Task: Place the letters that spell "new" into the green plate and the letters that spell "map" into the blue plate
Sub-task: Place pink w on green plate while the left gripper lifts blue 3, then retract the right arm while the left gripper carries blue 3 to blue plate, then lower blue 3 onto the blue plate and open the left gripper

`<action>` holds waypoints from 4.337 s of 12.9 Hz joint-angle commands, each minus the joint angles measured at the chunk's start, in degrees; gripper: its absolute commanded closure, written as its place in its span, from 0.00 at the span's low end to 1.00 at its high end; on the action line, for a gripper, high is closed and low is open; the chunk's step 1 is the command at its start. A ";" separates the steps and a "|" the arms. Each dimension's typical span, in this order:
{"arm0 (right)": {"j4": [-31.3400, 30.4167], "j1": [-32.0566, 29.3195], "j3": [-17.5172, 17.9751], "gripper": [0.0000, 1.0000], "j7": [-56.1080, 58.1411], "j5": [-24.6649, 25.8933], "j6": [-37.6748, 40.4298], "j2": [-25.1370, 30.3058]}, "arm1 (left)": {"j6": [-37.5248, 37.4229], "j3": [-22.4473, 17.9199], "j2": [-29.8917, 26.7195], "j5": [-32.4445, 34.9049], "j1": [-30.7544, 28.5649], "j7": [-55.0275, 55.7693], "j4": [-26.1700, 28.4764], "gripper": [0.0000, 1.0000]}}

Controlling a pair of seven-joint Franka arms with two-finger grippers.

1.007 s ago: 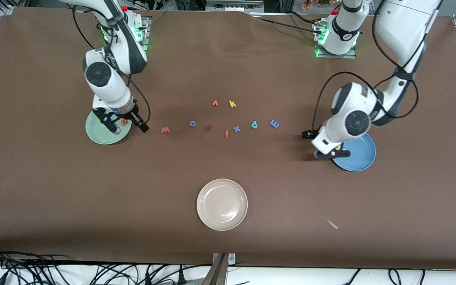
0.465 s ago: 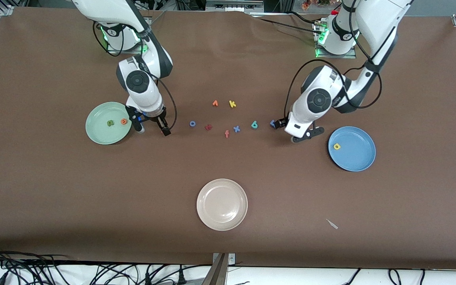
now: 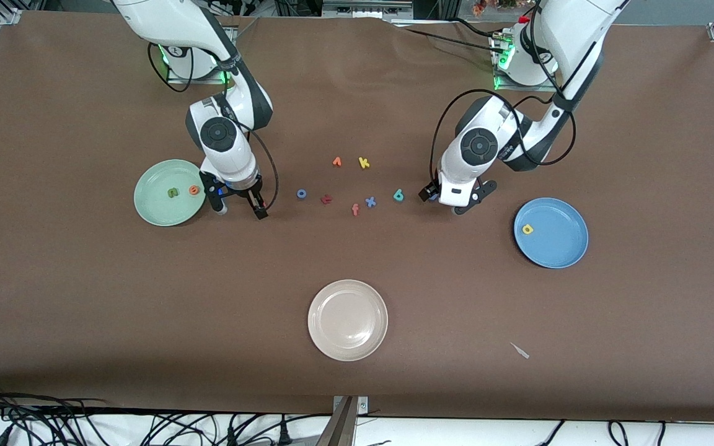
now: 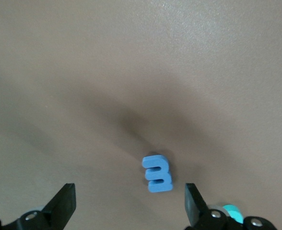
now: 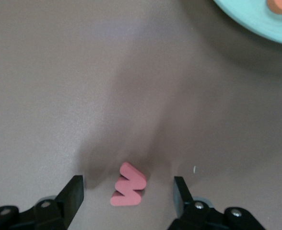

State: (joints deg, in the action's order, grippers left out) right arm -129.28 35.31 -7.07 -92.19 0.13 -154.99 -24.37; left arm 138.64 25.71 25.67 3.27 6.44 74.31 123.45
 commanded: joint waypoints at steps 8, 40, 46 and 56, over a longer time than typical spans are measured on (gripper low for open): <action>1.30 -0.07 -0.57 0.95 4.90 -0.30 -1.72 1.15 | 7.25 -0.58 3.68 -0.02 1.91 7.08 -0.41 0.05; 38.03 0.55 -25.18 0.00 87.00 -5.72 58.48 10.13 | 6.56 -0.67 5.44 10.53 2.26 20.35 -0.23 0.87; 43.76 -2.16 -22.75 0.00 86.83 -7.34 62.23 12.05 | -11.34 -0.58 4.91 9.40 0.69 11.85 -10.84 0.96; 29.51 -34.87 7.34 0.00 95.68 0.49 57.42 28.06 | -29.57 -0.58 4.64 7.71 -16.80 -40.60 -20.45 0.94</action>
State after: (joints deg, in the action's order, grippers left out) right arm -95.02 2.04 -0.89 -1.24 -0.18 -95.79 -0.38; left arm 110.64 24.71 29.77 11.33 -7.64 42.64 103.73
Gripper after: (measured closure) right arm 0.000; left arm 0.727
